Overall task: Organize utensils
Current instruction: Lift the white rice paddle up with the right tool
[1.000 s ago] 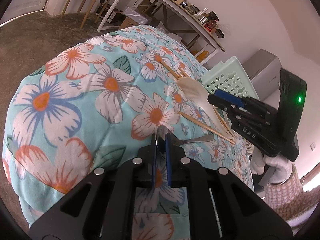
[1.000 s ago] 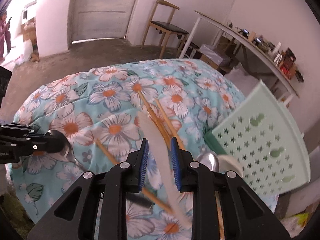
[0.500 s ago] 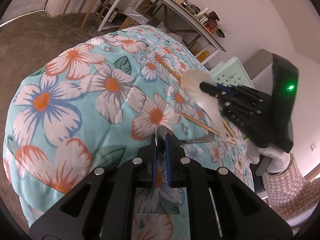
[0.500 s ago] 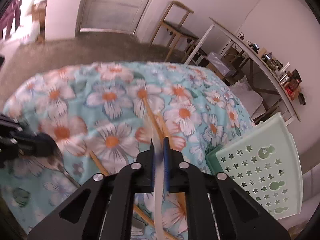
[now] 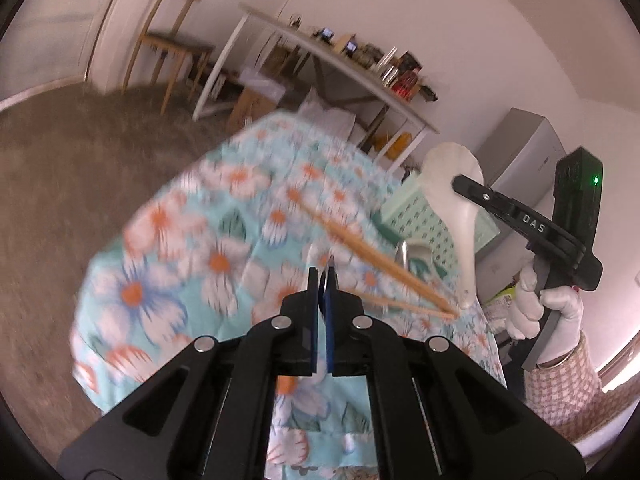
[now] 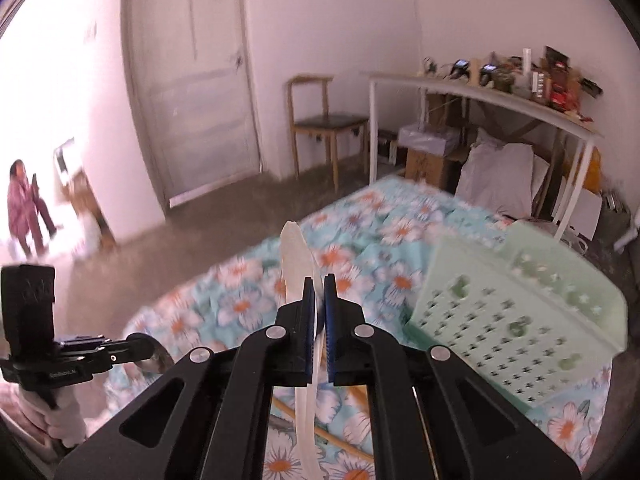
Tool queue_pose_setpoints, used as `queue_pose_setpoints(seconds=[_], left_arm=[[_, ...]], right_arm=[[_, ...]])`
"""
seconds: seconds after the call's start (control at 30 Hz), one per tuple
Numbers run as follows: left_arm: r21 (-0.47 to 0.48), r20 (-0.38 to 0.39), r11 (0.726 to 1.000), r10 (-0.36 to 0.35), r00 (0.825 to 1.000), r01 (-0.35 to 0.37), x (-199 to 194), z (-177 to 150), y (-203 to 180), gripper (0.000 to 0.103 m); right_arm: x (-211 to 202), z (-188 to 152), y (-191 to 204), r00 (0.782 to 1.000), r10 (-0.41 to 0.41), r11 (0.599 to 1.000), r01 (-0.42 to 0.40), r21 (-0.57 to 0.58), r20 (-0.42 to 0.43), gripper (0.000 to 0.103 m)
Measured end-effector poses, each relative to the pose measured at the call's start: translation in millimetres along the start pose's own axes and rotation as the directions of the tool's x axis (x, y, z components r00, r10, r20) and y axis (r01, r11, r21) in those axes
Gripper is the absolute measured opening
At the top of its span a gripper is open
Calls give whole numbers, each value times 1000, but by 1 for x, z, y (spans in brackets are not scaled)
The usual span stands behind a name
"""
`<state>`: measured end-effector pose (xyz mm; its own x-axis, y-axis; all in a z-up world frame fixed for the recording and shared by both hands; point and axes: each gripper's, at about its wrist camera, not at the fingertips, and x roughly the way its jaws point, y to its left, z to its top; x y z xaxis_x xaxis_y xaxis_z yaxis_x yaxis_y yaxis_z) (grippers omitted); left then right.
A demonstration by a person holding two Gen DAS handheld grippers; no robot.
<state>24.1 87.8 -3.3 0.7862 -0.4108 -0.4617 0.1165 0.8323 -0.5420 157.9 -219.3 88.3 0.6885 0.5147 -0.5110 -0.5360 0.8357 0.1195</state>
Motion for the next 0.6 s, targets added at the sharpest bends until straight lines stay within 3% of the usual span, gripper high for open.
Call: queue_pose_setpoints(seconds=[0.17, 0.37, 0.47, 0.6], left_arm=[[89, 111, 996, -40, 993, 30, -24, 43, -27, 2], [190, 215, 976, -151, 965, 110, -23, 100, -73, 2], [263, 247, 955, -204, 947, 137, -5, 123, -104, 2], [321, 232, 937, -218, 948, 137, 31, 140, -133, 2]], right_arm=[[-39, 22, -26, 987, -18, 998, 7, 68, 157, 5], [-78, 42, -65, 945, -54, 989, 6, 149, 324, 5], [-91, 50, -84, 919, -95, 984, 28, 178, 382, 5], [-100, 57, -109, 881, -160, 976, 72, 208, 444, 5]])
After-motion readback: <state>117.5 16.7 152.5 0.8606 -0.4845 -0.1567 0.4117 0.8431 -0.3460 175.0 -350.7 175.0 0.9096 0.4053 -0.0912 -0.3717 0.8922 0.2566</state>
